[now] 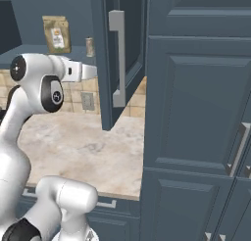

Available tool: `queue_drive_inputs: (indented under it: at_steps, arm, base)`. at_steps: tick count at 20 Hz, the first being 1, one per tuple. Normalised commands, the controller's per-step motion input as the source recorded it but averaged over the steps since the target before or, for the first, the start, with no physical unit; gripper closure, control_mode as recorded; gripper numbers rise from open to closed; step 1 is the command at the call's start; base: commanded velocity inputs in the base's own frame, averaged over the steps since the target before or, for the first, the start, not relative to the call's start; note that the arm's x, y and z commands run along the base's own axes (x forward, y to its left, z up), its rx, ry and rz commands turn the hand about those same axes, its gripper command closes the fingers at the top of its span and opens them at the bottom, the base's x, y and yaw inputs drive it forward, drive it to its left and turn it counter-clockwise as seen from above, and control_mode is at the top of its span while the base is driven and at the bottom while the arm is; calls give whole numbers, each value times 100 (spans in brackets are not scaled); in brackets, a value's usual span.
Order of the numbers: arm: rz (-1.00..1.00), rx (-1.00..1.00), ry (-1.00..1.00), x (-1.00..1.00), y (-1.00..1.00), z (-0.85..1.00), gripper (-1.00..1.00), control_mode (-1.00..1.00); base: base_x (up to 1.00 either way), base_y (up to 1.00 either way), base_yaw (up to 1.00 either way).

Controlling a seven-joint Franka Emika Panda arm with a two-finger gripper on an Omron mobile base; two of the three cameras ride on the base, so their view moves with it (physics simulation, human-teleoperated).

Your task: Pick the candle and candle from the dining table and place them in the open cabinet. Close the cabinet after placing the objects.

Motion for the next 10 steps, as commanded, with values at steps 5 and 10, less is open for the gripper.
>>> queue_drive_inputs:
  at_steps: [5,10]
  arm:
    - [9,-13,4,-100,15,0,-100,-100]
    - [32,-11,5,-100,1,0,-100,-100]
  base:
    - [0,0,0]
    - [0,0,0]
